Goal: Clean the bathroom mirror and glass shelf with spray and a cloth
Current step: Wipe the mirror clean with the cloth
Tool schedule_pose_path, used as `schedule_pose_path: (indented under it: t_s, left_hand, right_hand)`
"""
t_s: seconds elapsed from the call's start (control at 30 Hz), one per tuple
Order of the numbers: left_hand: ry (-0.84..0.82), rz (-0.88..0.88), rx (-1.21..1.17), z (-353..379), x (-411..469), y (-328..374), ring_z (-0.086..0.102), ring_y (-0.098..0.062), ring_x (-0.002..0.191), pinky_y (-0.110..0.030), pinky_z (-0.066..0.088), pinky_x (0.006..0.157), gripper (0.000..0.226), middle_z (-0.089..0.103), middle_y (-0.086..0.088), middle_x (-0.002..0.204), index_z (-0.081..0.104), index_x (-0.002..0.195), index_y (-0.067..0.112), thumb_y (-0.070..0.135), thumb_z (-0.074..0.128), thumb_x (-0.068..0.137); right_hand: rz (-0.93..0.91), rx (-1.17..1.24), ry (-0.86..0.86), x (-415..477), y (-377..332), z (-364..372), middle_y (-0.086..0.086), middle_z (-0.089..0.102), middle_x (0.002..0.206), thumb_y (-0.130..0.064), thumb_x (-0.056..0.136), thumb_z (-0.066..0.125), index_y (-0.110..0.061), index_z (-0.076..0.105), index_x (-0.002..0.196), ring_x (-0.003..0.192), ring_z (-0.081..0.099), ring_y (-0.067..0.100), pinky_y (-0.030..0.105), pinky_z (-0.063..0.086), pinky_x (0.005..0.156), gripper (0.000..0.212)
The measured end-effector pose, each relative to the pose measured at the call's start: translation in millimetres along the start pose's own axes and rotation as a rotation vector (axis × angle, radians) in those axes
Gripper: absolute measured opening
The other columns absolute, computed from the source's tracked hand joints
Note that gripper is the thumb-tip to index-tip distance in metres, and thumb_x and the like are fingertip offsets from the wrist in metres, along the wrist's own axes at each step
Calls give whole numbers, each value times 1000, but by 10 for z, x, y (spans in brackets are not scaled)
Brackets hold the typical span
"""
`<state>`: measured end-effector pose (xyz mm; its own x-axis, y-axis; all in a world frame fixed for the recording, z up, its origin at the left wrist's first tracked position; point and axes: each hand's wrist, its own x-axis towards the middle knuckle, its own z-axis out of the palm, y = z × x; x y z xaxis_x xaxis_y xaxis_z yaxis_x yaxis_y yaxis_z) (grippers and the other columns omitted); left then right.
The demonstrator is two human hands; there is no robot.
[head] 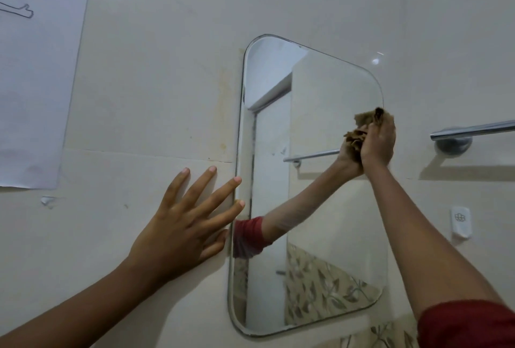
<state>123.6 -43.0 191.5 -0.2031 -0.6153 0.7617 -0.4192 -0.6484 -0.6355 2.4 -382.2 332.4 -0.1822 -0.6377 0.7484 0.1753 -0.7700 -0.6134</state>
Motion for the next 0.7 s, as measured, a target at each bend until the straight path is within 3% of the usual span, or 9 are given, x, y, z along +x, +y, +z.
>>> schedule_pose_path:
  t_s: [0.07,0.2,0.43,0.57,0.7]
  left_hand:
    - [2,4,-3,-1,0,0,26,-39,137,-61,22,108,52,30,-9,151,44,133,26,49,34,87]
    - [-12,1,-7,-20,-1,-1,28,-39,136,-61,22,108,52,31,-9,151,44,134,26,48,34,88]
    - [-72,0,-23,-56,4,-1,30,-40,136,-62,23,107,53,28,-9,152,44,134,25,48,33,87]
    - [-97,-15,-48,-92,12,1,32,-41,135,-61,24,108,52,27,-12,152,45,132,20,47,33,88]
    - [-3,-76,-170,-113,-5,14,36,-37,132,-56,26,109,50,39,-18,144,45,122,10,44,44,86]
  right_hand:
    - [66,-1,42,-181,42,-12,4,45,142,-50,73,15,-21,48,129,132,40,24,48,33,108,72]
    - [63,-65,20,-553,-169,100,5,23,156,-32,98,34,-22,35,143,145,17,23,44,13,118,46]
    - [-328,-115,-155,-1146,-911,451,3,12,159,-36,95,36,-21,17,149,147,4,26,43,3,120,59]
    - [-628,-113,-280,-1532,-997,458,6,15,159,-31,92,32,-24,27,147,147,4,29,42,-1,117,55]
    - [-692,-72,-381,-1926,-767,315,2,12,159,-29,93,30,-27,29,146,147,-1,25,44,-2,119,52]
